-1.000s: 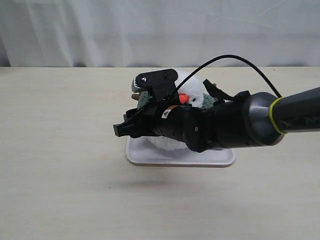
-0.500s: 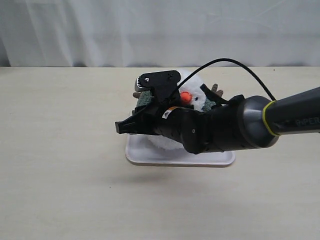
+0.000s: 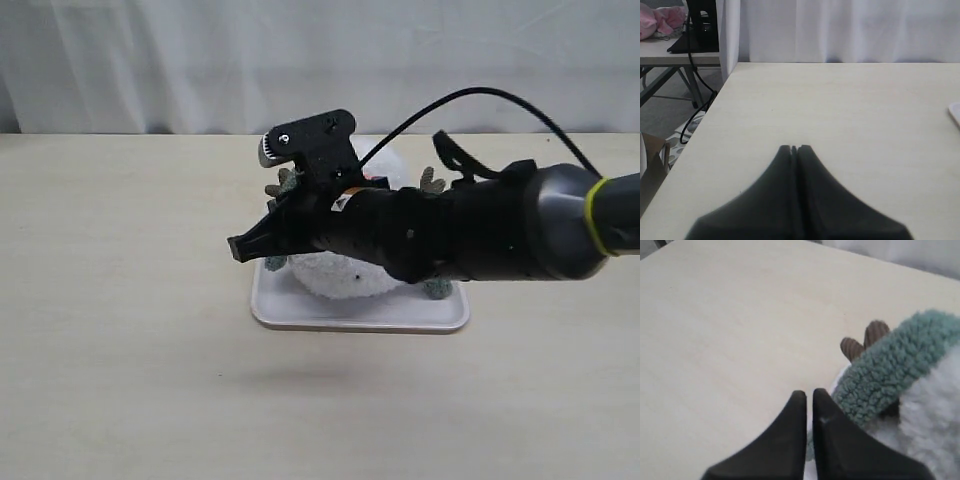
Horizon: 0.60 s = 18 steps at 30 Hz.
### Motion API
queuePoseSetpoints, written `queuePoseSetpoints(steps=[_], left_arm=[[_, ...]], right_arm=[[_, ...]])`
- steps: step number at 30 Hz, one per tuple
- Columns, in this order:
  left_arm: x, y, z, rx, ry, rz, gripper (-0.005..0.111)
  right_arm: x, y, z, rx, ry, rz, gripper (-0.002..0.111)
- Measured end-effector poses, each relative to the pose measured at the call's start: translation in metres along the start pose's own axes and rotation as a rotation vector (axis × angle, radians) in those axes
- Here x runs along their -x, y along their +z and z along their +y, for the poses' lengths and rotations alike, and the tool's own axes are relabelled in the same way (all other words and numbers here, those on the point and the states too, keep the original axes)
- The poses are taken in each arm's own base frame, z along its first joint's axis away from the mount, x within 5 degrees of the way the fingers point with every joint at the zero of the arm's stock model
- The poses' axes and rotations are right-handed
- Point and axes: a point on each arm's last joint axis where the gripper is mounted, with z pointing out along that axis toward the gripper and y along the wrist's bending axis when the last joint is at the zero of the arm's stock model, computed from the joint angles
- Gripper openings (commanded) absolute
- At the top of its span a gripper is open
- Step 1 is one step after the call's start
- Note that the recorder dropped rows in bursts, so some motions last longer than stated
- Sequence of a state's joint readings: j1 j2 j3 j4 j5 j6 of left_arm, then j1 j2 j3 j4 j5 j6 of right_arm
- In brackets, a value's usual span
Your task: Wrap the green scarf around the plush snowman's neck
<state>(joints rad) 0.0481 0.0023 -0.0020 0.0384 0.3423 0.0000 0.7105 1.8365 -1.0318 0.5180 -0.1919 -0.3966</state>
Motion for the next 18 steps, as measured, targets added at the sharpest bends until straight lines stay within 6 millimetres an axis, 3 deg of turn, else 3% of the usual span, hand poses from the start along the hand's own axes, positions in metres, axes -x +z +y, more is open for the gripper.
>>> queuePoseSetpoints(steps=[3, 6, 7, 9, 11, 15, 17, 18], left_arm=[[0.0, 0.0, 0.0, 0.0, 0.0, 0.0, 0.0], [0.0, 0.0, 0.0, 0.0, 0.0, 0.0, 0.0], [0.0, 0.0, 0.0, 0.0, 0.0, 0.0, 0.0], [0.0, 0.0, 0.0, 0.0, 0.0, 0.0, 0.0], [0.0, 0.0, 0.0, 0.0, 0.0, 0.0, 0.0], [0.0, 0.0, 0.0, 0.0, 0.0, 0.0, 0.0], [0.0, 0.0, 0.0, 0.0, 0.0, 0.0, 0.0], [0.0, 0.0, 0.0, 0.0, 0.0, 0.0, 0.0]], right_arm=[[0.024, -0.015, 0.005, 0.049, -0.04, -0.009, 0.022], [0.069, -0.026, 0.005, 0.125, -0.056, 0.002, 0.021], [0.084, -0.029, 0.005, 0.134, -0.092, -0.017, 0.02], [0.106, -0.035, 0.004, 0.118, -0.202, -0.069, 0.005], [0.115, -0.038, 0.003, 0.095, -0.262, -0.086, 0.004], [0.126, -0.044, -0.021, -0.108, -0.353, -0.003, 0.004], [0.127, -0.052, -0.049, -0.424, -0.301, 0.119, 0.004], [0.127, -0.054, -0.055, -0.48, -0.294, 0.136, 0.004]])
